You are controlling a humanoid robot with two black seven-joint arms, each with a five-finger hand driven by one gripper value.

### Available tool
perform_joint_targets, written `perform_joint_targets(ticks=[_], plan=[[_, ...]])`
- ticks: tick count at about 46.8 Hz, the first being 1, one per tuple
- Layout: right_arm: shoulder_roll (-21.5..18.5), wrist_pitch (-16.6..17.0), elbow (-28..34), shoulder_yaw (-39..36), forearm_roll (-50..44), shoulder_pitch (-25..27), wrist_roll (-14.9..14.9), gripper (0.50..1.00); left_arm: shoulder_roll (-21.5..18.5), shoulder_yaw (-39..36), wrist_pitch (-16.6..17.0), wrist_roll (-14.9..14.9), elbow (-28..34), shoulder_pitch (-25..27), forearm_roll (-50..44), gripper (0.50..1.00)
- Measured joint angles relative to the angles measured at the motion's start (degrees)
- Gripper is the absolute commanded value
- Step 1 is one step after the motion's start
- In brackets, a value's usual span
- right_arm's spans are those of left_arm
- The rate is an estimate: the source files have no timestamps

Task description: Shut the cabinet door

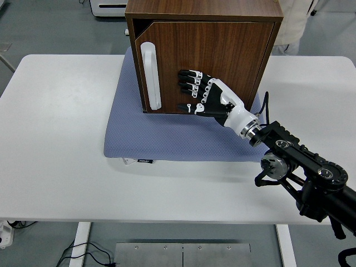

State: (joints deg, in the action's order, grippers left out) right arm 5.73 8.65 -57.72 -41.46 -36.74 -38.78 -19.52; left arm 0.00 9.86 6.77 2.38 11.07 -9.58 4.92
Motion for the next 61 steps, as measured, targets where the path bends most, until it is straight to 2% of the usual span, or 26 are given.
perform_joint_targets(ticks=[15, 21, 26, 30, 39, 47, 61], plan=[[0.0, -3.1, 0.2, -0.3, 4.0, -0.2, 0.4, 1.0, 0.0, 0.0, 0.0, 0.0, 0.0, 0.0, 0.0, 1.0], [0.2, -3.1, 0.1, -0.2, 4.6, 0.0, 0.4, 1.0, 0.0, 0.0, 0.0, 0.0, 0.0, 0.0, 0.0, 1.0], [0.4, -1.8, -0.7, 0.1, 4.1, 0.4, 0.2, 1.0, 0.0, 0.0, 0.0, 0.0, 0.0, 0.0, 0.0, 1.0], [0.5, 0.6, -1.7, 0.5, 3.7, 0.6, -0.2, 1.0, 0.0, 0.0, 0.0, 0.0, 0.0, 0.0, 0.0, 1.0], [1.2, 4.8, -4.3, 1.4, -2.1, 1.0, -0.9, 1.0, 0.0, 0.0, 0.0, 0.0, 0.0, 0.0, 0.0, 1.0], [2.0, 6.4, -4.6, 3.1, -2.7, 1.0, -2.0, 1.0, 0.0, 0.0, 0.0, 0.0, 0.0, 0.0, 0.0, 1.0], [4.7, 9.1, -6.8, 3.2, -3.6, 2.4, -2.2, 1.0, 0.0, 0.0, 0.0, 0.0, 0.0, 0.0, 0.0, 1.0]])
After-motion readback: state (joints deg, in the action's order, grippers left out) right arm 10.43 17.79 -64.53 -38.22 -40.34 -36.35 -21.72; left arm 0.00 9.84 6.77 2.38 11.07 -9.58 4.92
